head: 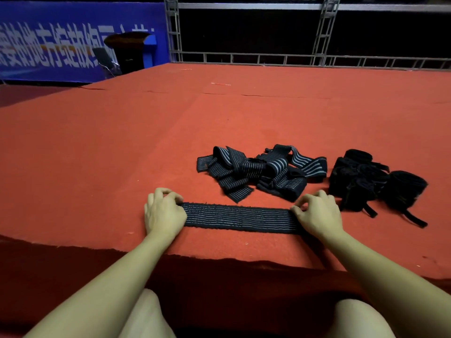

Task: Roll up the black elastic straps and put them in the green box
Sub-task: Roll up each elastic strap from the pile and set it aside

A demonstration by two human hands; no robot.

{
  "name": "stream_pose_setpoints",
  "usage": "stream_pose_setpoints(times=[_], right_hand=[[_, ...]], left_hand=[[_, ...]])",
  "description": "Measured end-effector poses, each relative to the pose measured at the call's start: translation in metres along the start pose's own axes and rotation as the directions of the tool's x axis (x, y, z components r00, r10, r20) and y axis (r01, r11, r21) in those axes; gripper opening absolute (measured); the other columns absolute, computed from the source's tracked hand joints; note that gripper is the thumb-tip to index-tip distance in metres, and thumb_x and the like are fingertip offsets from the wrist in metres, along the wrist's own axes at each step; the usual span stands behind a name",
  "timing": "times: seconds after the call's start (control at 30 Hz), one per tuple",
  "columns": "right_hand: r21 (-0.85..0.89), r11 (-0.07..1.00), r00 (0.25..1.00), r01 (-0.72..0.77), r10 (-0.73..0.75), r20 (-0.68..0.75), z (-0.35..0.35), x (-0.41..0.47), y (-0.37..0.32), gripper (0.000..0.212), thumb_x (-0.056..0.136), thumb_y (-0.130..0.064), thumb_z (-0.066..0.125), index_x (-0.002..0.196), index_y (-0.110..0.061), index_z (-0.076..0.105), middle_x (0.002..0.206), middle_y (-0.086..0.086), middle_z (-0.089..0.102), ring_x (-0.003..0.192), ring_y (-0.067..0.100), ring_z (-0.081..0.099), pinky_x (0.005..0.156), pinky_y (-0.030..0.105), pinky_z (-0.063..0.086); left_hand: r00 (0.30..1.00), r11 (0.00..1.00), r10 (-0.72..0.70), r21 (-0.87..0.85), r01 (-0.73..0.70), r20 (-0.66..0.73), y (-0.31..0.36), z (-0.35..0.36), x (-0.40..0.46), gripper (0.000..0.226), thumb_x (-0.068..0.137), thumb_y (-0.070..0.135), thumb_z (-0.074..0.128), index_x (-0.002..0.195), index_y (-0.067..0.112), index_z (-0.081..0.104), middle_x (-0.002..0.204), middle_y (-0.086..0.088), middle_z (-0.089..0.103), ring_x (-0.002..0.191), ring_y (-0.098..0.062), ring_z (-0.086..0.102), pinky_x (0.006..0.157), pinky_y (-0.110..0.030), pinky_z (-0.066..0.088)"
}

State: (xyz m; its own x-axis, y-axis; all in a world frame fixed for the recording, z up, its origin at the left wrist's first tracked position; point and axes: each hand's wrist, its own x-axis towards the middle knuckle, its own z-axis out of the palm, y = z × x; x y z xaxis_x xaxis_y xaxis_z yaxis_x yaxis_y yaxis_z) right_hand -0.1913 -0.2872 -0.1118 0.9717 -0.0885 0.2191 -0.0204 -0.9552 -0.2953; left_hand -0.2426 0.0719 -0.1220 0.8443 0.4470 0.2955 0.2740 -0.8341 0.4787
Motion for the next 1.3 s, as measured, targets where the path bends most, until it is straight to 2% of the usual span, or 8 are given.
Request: stream_pose_setpoints(times=[0.1,0.37,0.5,0.7,0.8,0.97,1.13,1.3], right_hand=[[0.152,0.978,0.989,0.142,-0.147,0.027,0.007,0.000,-0.032,0.018,0.093,-0.039,0.066,0.101,-0.025,0.076,0.115,0.008,0.065,0.111,0.031,0.059,0.097,0.039,0.047],[0.358,0.919,0.904,0.163,-0.285,0.318,0.031,0.019,-0.102,0.048,0.095,-0.044,0.062,0.141,-0.029,0.057,0.147,0.005,0.055,0.140,0.025,0.045,0.120,0.039,0.029],[0.521,0.853,0.905,-0.013,-0.212,0.370,0.043,0.039,-0.114,0.046,0.080,-0.066,0.062,0.120,-0.044,0.069,0.130,-0.004,0.068,0.121,0.020,0.065,0.116,0.040,0.040],[0.810,0.575,0.962,-0.117,-0.135,0.235,0.037,0.043,-0.133,0.023,0.085,-0.041,0.082,0.093,-0.020,0.082,0.090,-0.006,0.078,0.089,0.013,0.074,0.081,0.033,0.061],[0.858,0.462,0.950,-0.226,-0.092,0.300,0.037,0.042,-0.134,0.021,0.079,-0.033,0.089,0.084,-0.015,0.082,0.082,-0.001,0.078,0.082,0.017,0.075,0.077,0.052,0.064],[0.956,0.235,0.978,-0.173,-0.077,0.196,0.024,0.040,-0.139,0.014,0.080,-0.018,0.088,0.086,-0.008,0.080,0.089,0.008,0.079,0.087,0.018,0.074,0.086,0.032,0.057],[0.958,-0.004,0.910,-0.288,-0.311,0.273,-0.002,0.021,-0.138,0.007,0.085,-0.009,0.076,0.090,-0.005,0.077,0.088,0.011,0.075,0.086,0.022,0.067,0.091,0.033,0.054],[0.916,0.152,0.774,-0.372,-0.493,0.396,-0.001,0.003,-0.126,0.007,0.079,-0.007,0.075,0.083,-0.003,0.072,0.083,0.007,0.074,0.078,0.013,0.070,0.074,0.023,0.056]], left_hand=[[0.992,0.991,0.129,-0.040,-0.129,-0.007,0.022,0.012,-0.006,0.020,0.092,0.022,0.058,0.109,0.026,0.070,0.128,0.005,0.058,0.123,-0.021,0.047,0.106,-0.038,0.036],[0.925,0.967,0.122,0.167,-0.193,0.360,0.035,0.032,-0.018,0.073,0.102,0.067,0.018,0.163,0.028,0.020,0.173,-0.003,0.006,0.159,-0.017,0.000,0.129,-0.039,-0.003],[0.929,0.965,0.118,0.180,-0.191,0.352,0.037,0.032,-0.018,0.073,0.101,0.067,0.020,0.163,0.029,0.021,0.172,-0.002,0.007,0.159,-0.017,0.001,0.129,-0.039,-0.003],[0.940,0.965,0.134,0.177,-0.196,0.314,0.035,0.034,-0.017,0.072,0.100,0.067,0.024,0.161,0.028,0.026,0.172,-0.004,0.013,0.158,-0.018,0.007,0.129,-0.040,0.000],[0.942,0.967,0.142,0.162,-0.199,0.305,0.035,0.034,-0.018,0.071,0.101,0.066,0.025,0.161,0.028,0.027,0.171,-0.004,0.014,0.158,-0.019,0.007,0.129,-0.040,0.000],[0.940,0.971,0.153,0.133,-0.201,0.305,0.032,0.036,-0.018,0.067,0.102,0.062,0.028,0.159,0.026,0.032,0.170,-0.005,0.019,0.158,-0.020,0.011,0.129,-0.040,0.003],[0.979,0.965,0.032,-0.263,0.023,0.200,0.029,0.027,-0.007,0.040,0.104,0.040,0.035,0.130,0.029,0.064,0.132,-0.004,0.067,0.128,-0.027,0.054,0.112,-0.041,0.036],[0.898,0.554,-0.119,-0.722,0.415,0.424,0.045,0.015,0.012,0.070,0.090,0.080,0.038,0.110,0.023,0.074,0.099,0.002,0.079,0.103,-0.021,0.069,0.098,-0.041,0.048]])
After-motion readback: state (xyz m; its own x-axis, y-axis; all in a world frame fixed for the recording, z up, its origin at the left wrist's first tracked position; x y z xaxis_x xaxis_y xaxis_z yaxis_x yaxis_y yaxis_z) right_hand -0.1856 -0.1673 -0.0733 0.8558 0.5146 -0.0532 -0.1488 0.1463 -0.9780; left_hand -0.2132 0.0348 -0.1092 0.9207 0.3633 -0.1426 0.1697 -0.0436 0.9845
